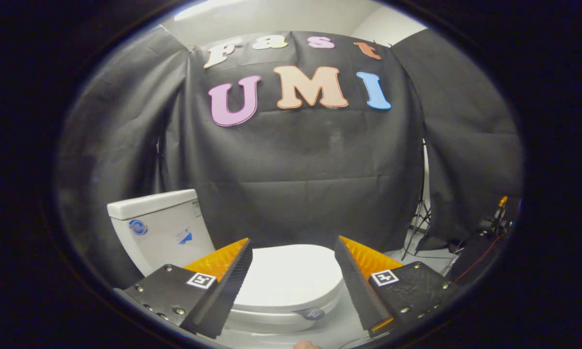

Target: Open the toilet lid.

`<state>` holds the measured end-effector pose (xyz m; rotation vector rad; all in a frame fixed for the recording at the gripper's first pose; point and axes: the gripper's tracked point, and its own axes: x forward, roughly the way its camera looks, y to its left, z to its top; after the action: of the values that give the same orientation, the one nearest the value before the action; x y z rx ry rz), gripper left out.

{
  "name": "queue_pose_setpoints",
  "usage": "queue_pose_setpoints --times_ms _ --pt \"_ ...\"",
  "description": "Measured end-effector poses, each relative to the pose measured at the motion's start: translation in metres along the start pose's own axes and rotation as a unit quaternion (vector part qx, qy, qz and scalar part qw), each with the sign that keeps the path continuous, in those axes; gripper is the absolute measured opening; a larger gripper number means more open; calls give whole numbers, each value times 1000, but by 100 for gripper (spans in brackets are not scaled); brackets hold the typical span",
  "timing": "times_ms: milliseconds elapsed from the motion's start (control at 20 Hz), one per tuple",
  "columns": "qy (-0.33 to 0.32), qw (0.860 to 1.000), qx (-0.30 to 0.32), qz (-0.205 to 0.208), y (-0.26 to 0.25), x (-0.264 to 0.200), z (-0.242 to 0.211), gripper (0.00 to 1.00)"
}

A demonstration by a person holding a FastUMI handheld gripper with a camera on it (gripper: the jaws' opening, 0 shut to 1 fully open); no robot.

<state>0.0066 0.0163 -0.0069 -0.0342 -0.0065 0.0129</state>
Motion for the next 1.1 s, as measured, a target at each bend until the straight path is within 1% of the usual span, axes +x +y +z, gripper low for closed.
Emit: queue_pose_setpoints --times_ms 500,800,1100 --pt "5 1000 4 -2 -6 0 -2 100" --pt "9 1000 9 -11 -15 1 -3 100" --pt "10 999 28 -18 -22 0 -2 100"
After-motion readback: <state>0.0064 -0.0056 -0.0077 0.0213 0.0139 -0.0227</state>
